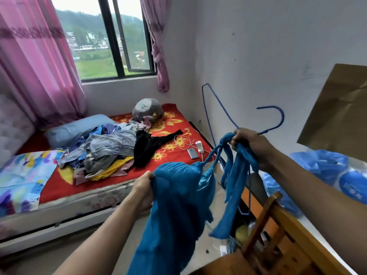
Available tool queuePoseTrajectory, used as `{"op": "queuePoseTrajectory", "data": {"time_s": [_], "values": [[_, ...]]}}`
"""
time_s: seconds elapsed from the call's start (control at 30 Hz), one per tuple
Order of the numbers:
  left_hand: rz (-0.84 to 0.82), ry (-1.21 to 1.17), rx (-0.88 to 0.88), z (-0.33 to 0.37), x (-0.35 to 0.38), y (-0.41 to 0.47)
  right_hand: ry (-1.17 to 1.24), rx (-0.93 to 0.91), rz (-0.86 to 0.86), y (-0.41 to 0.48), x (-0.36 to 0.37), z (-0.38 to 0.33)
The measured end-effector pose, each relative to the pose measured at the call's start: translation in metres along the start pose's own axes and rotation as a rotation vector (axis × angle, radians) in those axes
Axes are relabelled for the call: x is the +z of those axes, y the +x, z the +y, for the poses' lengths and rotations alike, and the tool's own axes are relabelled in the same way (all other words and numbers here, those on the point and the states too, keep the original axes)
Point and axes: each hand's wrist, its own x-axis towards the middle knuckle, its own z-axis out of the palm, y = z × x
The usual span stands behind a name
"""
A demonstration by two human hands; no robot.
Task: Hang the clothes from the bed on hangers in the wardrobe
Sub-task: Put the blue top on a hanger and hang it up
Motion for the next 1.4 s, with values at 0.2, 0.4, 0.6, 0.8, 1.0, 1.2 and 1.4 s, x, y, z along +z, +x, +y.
{"op": "queuePoseTrajectory", "data": {"time_s": [0.2, 0.4, 0.6, 0.8, 1.0, 1.2, 1.4], "values": [[-0.084, 0.075, -0.062, 0.016, 0.024, -0.008, -0.194, 0.057, -0.019, -0.011, -0.037, 0.055], [-0.382, 0.432, 0.123, 0.045, 0.032, -0.039, -0.443, 0.250, -0.224, -0.019, -0.057, 0.114], [-0.417, 0.391, 0.316, 0.070, 0.033, -0.077, -0.845, 0.200, -0.050, 0.006, -0.043, 0.151], [-0.449, 0.166, 0.377, 0.082, 0.015, -0.104, -0.414, 0.344, -0.343, 0.009, 0.042, 0.170], [-0.174, 0.081, 0.324, 0.079, -0.037, -0.112, -0.482, 0.244, -0.361, -0.001, 0.110, 0.192], [0.050, 0.565, -0.067, 0.037, -0.100, -0.111, -0.266, 0.185, -0.113, 0.037, 0.077, 0.133], [-0.287, 0.651, -0.197, 0.007, -0.090, -0.105, -0.208, 0.142, -0.178, 0.048, 0.083, 0.092]]}}
